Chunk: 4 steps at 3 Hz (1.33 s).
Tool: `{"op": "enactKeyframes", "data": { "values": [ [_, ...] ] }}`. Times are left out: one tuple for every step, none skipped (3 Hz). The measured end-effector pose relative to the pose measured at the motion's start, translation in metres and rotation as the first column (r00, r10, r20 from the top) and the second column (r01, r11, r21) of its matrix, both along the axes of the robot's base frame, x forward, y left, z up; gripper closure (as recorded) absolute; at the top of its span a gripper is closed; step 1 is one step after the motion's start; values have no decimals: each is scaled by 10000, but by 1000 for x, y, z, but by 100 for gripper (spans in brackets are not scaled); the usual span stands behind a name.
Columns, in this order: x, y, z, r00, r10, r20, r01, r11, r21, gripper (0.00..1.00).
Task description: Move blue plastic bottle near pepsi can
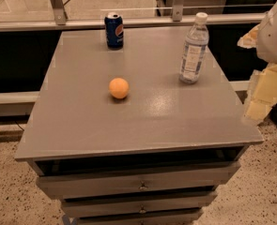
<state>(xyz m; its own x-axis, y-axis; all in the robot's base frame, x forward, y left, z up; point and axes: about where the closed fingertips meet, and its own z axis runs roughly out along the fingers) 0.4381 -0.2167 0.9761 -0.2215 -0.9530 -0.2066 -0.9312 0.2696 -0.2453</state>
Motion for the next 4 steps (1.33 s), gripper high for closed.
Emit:
{"op": "enactKeyframes", "data": {
  "values": [
    [3, -1, -1, 10000, -30, 61, 30, 10000, 0, 0],
    [26, -7, -7, 9977, -313, 597, 313, 9995, -2, 0],
    [92, -19, -33, 9842, -1035, 1437, 916, 9920, 870, 0],
    [135, -23, -51, 9699, -1591, 1843, 1235, 9738, 1908, 0]
  ]
}}
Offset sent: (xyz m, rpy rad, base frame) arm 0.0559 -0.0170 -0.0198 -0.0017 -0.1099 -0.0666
